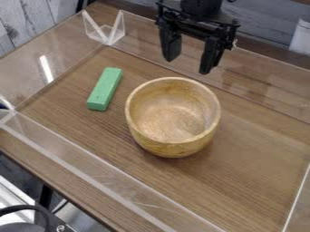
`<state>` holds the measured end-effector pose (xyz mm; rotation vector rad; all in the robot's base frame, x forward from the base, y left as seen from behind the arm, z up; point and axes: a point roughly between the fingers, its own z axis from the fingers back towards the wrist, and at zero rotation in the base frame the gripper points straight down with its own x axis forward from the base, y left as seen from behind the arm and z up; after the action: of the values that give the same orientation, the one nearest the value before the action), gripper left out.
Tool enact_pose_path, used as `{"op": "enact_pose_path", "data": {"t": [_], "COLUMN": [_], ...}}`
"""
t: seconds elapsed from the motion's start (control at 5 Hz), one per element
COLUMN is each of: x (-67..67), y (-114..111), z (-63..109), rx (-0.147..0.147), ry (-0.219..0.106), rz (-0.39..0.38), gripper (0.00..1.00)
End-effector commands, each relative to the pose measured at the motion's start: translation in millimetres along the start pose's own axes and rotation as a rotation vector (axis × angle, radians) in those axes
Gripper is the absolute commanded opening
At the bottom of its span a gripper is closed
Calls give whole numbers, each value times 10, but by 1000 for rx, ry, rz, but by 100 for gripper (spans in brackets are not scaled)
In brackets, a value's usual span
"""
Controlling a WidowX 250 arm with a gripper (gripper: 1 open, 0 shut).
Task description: Put the green block in the brown bowl
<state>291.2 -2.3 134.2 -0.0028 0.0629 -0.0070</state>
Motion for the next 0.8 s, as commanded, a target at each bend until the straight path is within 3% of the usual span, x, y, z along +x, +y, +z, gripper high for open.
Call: {"op": "enact_pose_path", "data": {"t": [0.0, 0.2, 0.4, 0.6], "x": [-62, -224, -396, -435], "y": [160, 439, 764, 1046], "z": [-44, -73, -57, -85], "rx": [5, 8, 2, 4], "ry": [18, 17, -10, -18], "rz": [22, 62, 95, 120], "gripper": [100, 100, 100, 100]}}
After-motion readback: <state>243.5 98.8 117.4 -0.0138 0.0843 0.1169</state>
